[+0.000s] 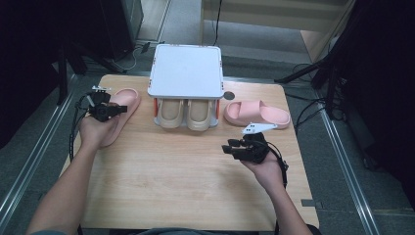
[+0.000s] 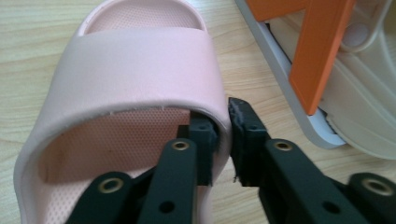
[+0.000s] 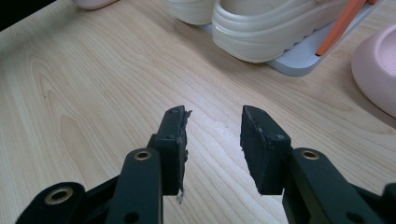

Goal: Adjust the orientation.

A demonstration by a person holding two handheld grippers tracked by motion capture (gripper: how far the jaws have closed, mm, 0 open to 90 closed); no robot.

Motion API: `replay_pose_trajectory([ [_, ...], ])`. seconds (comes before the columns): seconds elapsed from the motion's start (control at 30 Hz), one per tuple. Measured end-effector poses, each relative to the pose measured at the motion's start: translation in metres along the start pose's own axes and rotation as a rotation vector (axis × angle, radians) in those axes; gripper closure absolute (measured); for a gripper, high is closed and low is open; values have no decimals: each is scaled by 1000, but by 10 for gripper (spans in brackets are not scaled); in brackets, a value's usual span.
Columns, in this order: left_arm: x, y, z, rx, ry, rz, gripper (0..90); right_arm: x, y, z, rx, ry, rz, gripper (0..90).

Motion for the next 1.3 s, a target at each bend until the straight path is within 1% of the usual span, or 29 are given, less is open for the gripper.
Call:
replay_pose_trajectory([
  [0.03, -2, 2, 0, -8, 11, -8, 739, 0, 0, 0, 1, 2, 2, 616],
  [0.07, -5, 2, -1, -8, 6, -6, 697, 1, -1, 1, -5, -1, 2, 616],
  [0.13, -12, 2, -2, 11, 7, 1, 667, 1, -1, 1, -4, 1, 4, 616],
  [0.23, -27, 1, -5, 52, 7, 10, 667, 2, -1, 3, -5, 2, 2, 616],
  [0.33, -37, 3, -9, 60, -2, 14, 702, 3, 0, 4, -5, 2, 3, 616],
  [0.37, -40, 5, -11, 60, -2, 17, 741, 3, 0, 4, -7, 5, 1, 616],
  [0.43, -42, 9, -13, 48, -6, 19, 809, 3, 0, 5, -8, 2, 2, 617],
  [0.53, -38, 17, -16, 21, 3, 10, 882, 4, 1, 6, -11, 3, 3, 617],
  [0.57, -35, 19, -16, 13, 10, 8, 891, 4, 1, 6, -9, 5, 4, 617],
  [0.63, -29, 19, -16, 22, 31, 23, 895, 4, 0, 6, -9, 6, 7, 617],
  [0.67, -25, 18, -16, 27, 39, 25, 895, 4, 0, 6, -10, 6, 5, 617],
  [0.77, -16, 14, -13, 51, 66, 50, 895, 5, -1, 6, -9, 7, 5, 617],
  [0.8, -13, 12, -12, 53, 66, 57, 895, 5, -1, 6, -7, 9, 6, 617],
  [0.87, -10, 9, -10, 57, 72, 55, 895, 4, 0, 5, -9, 9, 5, 617],
  [0.9, -8, 8, -9, 60, 69, 64, 895, 4, 0, 5, -9, 8, 2, 617],
  [1.0, -8, 3, -7, 58, 60, 54, 895, 2, 0, 3, -8, 5, -2, 617],
  [1.03, -7, 2, -6, 55, 54, 56, 895, 1, 0, 2, 1, 7, -5, 617],
  [1.07, -7, 1, -5, 52, 53, 46, 895, 0, -1, 1, -3, 4, -5, 617],
  [1.13, -5, -1, -3, 45, 56, 28, 895, -1, -1, 0, 4, 4, -10, 617],
  [1.3, 0, -9, 1, 57, 59, 12, 895, -3, -1, -4, 13, 4, -16, 617],
])
Point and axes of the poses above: each handheld gripper's, and its own axes: x roughly forward along the jaws, z roughly out of its top, y roughly to its left, the point moved 2 cm from there along x, roughly forward along the jaws, and after that the axes turned 10 degrees about y, right-handed, at the moved point
